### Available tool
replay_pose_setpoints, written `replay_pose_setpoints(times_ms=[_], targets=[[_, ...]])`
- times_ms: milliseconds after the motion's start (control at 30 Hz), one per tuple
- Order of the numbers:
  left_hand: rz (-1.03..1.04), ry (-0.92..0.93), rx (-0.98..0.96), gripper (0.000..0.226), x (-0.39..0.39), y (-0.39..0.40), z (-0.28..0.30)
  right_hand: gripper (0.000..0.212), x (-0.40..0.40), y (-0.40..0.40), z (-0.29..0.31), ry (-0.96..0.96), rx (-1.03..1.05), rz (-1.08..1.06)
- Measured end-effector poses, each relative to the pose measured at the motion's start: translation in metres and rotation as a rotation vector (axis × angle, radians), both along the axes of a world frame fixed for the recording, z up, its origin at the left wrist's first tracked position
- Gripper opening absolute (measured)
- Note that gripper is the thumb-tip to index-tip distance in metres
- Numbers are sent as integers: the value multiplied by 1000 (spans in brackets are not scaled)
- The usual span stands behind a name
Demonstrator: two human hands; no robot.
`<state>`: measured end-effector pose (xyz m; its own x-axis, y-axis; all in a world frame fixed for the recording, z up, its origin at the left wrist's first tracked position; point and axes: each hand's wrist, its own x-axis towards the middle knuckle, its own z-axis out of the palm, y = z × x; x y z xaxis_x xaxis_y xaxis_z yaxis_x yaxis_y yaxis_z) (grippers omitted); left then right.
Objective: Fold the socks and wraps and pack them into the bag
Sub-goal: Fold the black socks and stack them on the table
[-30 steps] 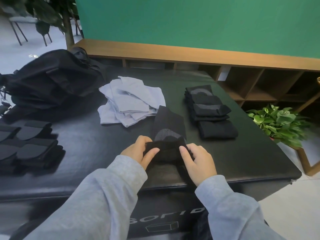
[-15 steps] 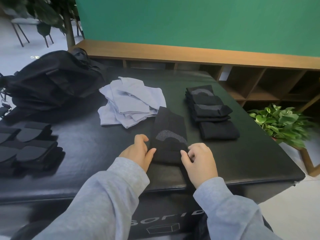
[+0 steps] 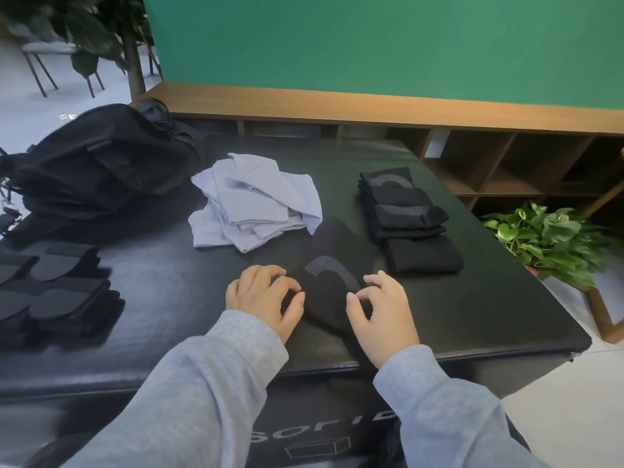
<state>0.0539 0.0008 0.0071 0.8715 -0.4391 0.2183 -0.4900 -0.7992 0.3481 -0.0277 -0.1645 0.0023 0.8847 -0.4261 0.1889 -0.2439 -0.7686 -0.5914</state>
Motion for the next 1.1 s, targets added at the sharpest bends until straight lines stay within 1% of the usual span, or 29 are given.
replay_pose_setpoints(times_ms=[67, 167, 267, 333, 367, 433, 500, 600, 667, 733, 833, 900, 933, 1033, 1100], targets=[[52, 6, 55, 32, 3, -1, -3, 24, -2, 1, 1, -4, 12, 41], [72, 34, 68, 41, 2, -2, -1, 25, -3, 2, 2, -17, -15, 116], [58, 15, 101, 56, 2, -3, -3, 25, -5, 1, 2, -46, -54, 169], [7, -35, 59, 68, 2, -2, -5, 19, -6, 1, 2, -101, -35, 161], [-42, -64, 10, 67, 2, 0, -6, 15, -6, 1, 1, -133, -14, 135], [-156, -150, -86, 51, 1, 3, -8, 11, -5, 1, 1, -173, 20, 40], [-214, -187, -91, 40, -1, 4, -10, 24, -2, 1, 1, -137, 8, -50], [-249, -177, -90, 40, -1, 1, -9, 42, 3, 0, 2, 58, -105, -127], [-261, -132, -50, 50, -2, 0, -4, 42, 5, 3, 3, 102, -140, -130], [-218, -140, -6, 63, -3, -2, -4, 37, 4, 4, 4, 86, -168, -116], [-73, -160, -34, 63, -6, -4, -2, 27, 0, 4, 5, 60, -201, -66], [31, -102, 30, 71, -6, -3, -1, 22, -3, 4, 7, 36, -222, -16], [71, -76, 53, 68, -5, -2, -3, 22, -4, 5, 7, 25, -242, 19], [128, 2, 100, 47, -4, -2, -3, 25, -8, 9, 5, -45, -330, 146], [130, 37, 119, 48, -4, -3, -2, 26, -11, 9, 3, -89, -364, 224]])
